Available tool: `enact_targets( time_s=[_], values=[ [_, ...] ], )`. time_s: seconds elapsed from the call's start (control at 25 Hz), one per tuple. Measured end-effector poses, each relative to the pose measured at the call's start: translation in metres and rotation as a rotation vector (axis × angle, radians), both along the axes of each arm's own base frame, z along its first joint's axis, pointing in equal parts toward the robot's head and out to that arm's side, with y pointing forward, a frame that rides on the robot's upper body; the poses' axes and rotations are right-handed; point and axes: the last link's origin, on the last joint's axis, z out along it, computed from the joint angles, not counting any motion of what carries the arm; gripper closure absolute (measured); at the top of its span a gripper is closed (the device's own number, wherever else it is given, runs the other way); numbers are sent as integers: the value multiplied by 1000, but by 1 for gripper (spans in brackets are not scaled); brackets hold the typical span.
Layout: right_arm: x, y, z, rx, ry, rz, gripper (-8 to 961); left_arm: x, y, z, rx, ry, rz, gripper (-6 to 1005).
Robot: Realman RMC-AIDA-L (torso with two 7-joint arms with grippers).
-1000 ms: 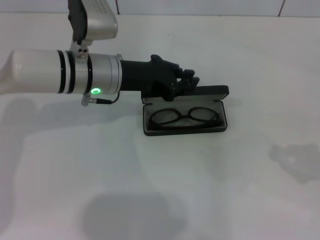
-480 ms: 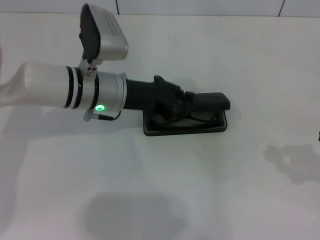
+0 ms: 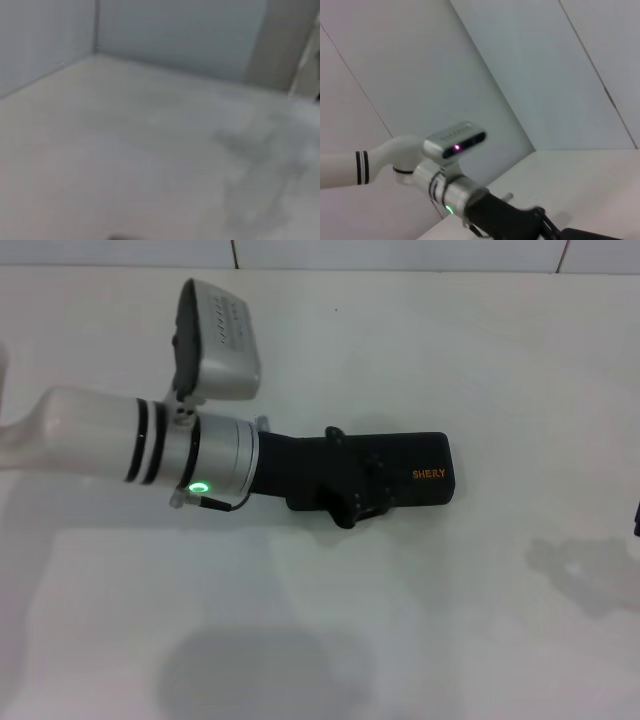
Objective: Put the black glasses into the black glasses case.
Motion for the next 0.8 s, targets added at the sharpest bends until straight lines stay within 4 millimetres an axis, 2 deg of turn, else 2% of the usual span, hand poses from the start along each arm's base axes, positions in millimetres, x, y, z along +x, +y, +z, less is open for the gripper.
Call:
enact_targets(
  time_s=[0.12,0.16,0.2,0.28,0.36,0.4,0.48,0.6,0.68,0.8],
  values=[
    [1,-4,1,2,-6,24,747,19,-10,17,-60,-124,-32,804],
    [0,-4,1,2,-7,36,747,27,-18,30,-97,-180,-58,803],
    [-2,-3,0,0,-6,48,746,27,-18,30,-97,-180,-58,801],
    [-11,2,-2,-3,5,102,745,39,-42,77,-140,-290,-162,799],
    [-21,8,-7,-6,19,164,744,38,-59,105,-110,-318,-255,795],
    [-28,10,-11,-8,29,209,743,35,-63,113,-91,-319,-276,794],
    [-40,14,-18,-12,50,291,656,28,-69,125,-61,-317,-285,791],
    [-61,20,-31,-32,68,414,526,16,-73,138,-53,-336,-250,670],
    [-78,26,-41,-48,76,497,492,6,-75,143,-50,-355,-222,590],
    [-95,34,-52,-57,73,567,442,-7,-75,146,-34,-383,-178,345]
  ],
)
